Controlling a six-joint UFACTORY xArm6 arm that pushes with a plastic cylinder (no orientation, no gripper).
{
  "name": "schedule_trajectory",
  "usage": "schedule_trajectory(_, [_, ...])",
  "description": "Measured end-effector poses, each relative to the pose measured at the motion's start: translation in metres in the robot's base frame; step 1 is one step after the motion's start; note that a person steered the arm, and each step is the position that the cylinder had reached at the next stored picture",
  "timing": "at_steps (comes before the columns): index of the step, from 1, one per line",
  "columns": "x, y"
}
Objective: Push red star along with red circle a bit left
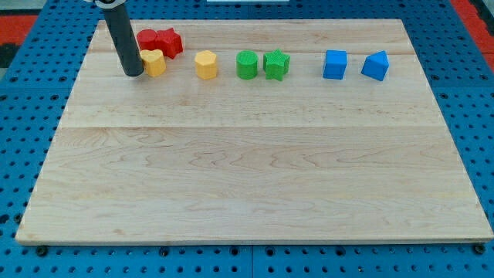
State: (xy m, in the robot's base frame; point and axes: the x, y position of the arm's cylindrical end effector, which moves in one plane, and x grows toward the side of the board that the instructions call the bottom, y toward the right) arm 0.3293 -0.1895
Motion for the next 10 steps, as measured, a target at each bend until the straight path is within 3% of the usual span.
schedule_trajectory(1, [0.007,-0.002])
schedule_trajectory(2, [0.005,-0.081])
schedule_trajectory(3, [-0.056,-0.104])
schedule_trajectory(4, [-0.113,-0.070])
schedule_trajectory(6, [-0.120,0.096])
schedule_trajectory(9, [-0.084,0.098])
schedule_trajectory(10, [-0.084,0.062])
